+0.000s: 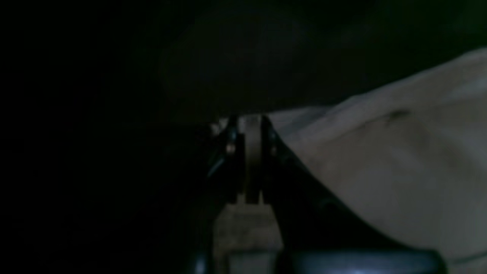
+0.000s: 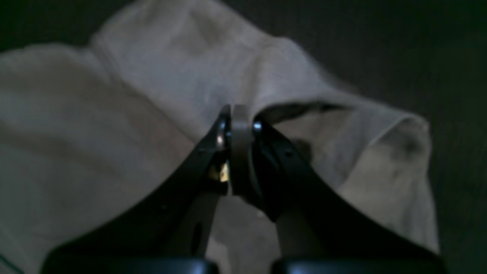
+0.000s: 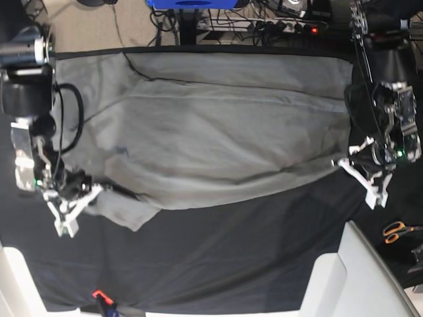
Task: Fold the T-shirt properly
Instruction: 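Lift the held edge and fold it toward the collar with both grippers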
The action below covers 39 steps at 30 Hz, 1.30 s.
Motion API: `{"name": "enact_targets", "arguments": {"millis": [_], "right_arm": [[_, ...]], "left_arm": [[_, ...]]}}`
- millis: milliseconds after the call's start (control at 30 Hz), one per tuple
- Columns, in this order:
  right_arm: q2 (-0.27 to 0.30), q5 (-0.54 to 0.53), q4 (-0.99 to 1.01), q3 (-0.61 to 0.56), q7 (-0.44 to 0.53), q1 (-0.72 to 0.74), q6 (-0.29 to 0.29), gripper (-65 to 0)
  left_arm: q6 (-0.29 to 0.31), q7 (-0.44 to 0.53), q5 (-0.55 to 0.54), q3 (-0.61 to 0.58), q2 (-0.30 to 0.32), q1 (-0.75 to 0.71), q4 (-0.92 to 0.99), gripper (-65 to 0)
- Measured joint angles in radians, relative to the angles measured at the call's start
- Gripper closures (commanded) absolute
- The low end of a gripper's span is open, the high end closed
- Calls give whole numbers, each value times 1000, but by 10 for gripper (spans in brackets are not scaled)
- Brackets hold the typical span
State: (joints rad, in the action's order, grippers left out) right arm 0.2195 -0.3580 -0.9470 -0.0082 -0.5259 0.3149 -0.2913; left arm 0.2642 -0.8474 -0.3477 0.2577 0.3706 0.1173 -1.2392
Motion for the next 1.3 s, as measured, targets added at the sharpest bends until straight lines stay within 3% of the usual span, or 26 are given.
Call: {"name": "enact_targets", "arguments": {"millis": [333,633,867,1167,1300], "right_arm": [[1,0,-116,60,-109,-100,0,0],[1,-1,-162,60,-111,-171,0,0],[47,-1,-164,61,-110,-197,0,0],[59,-7,-219,61,-106,-216,-3,0],[49,-8,-253,111,-145,-249,-4,0]], "left_arm": [[3,-3,0,3,7,-141,-117,0],[3,-2,0,4,13,-184,-166,0],[6,-3,0,6,43,-195,-170,0],[6,-2,-4,0,52,-196,-171,0],[6,-2,-4,0,53,-211,-172,0]]}}
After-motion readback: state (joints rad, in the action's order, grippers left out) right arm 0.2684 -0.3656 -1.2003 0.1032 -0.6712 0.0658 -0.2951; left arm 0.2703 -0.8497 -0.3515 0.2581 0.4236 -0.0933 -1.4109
